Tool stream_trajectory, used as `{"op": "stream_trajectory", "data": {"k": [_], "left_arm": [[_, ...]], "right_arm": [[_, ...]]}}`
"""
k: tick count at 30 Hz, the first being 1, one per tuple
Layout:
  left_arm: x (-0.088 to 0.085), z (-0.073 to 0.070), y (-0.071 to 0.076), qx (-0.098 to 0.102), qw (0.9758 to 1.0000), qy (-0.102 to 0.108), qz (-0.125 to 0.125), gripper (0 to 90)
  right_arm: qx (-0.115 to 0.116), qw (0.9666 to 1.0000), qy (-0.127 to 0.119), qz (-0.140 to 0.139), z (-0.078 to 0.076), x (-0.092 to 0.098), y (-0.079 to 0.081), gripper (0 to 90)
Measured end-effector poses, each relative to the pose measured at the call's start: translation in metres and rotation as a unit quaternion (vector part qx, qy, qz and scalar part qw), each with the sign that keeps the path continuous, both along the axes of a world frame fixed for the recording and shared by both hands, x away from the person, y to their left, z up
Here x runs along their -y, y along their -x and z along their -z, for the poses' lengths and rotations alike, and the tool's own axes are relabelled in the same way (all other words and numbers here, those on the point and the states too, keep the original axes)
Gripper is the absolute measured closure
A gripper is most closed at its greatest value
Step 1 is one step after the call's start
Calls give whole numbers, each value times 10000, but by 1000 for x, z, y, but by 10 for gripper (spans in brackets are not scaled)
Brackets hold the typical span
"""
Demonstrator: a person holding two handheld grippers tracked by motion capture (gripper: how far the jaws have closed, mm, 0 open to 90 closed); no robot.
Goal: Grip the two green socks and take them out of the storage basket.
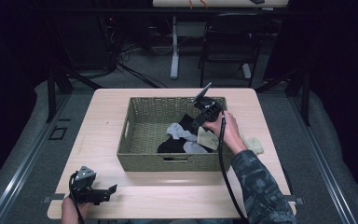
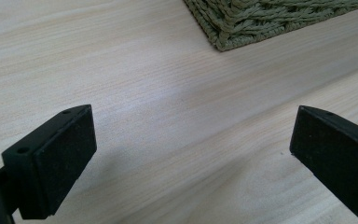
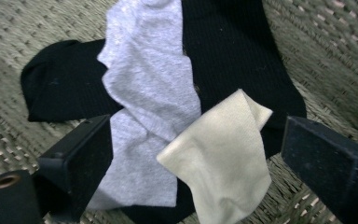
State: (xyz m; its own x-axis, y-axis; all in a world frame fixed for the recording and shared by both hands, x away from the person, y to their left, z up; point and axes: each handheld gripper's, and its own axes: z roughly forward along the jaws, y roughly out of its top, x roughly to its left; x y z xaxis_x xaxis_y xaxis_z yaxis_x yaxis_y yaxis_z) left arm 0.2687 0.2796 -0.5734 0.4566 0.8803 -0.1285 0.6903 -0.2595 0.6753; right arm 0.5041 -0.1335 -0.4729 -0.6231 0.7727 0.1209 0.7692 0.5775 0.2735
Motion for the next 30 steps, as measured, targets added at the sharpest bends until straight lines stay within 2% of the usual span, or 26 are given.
{"op": "stream_trajectory", "data": {"k": [1,8,10,13,14,19,20,21,22,24,25,27,29,30], "left_arm": [[0,0,0,0,10000,2,4,3],[0,0,0,-9,10000,12,13,3],[0,0,0,-13,10000,19,5,3],[0,0,-1,-19,10000,26,3,3],[0,1,-1,-18,10000,27,2,3],[-1,0,0,-27,10000,22,-5,3],[-1,0,0,-30,10000,17,-3,3],[-1,0,0,-29,10000,19,-1,3],[-1,0,0,-29,10000,19,-1,3],[0,0,0,-13,10000,25,9,3],[0,0,0,-14,10000,23,12,3],[0,0,0,-15,10000,24,5,3],[0,0,0,-13,10000,18,10,3],[0,0,0,-13,10000,18,10,3]], "right_arm": [[-5,9999,4,105,5,-1,-2,138],[-132,9994,219,225,18,0,-8,194],[-122,9992,166,351,23,-1,-9,208],[-131,9988,252,398,29,-3,-10,262],[-174,9986,289,419,30,-4,-10,324],[-268,9973,466,507,38,-5,-12,439],[-311,9969,522,506,40,-3,-13,575],[-387,9964,621,434,39,-3,-14,647],[-387,9964,621,434,39,-3,-14,647],[-381,9958,699,449,39,-3,-12,758],[-308,9964,635,476,36,-4,-10,815],[-331,9963,680,399,31,-4,-10,828],[-223,9977,541,351,19,-3,-6,836],[-223,9977,541,351,19,-3,-6,836]]}}
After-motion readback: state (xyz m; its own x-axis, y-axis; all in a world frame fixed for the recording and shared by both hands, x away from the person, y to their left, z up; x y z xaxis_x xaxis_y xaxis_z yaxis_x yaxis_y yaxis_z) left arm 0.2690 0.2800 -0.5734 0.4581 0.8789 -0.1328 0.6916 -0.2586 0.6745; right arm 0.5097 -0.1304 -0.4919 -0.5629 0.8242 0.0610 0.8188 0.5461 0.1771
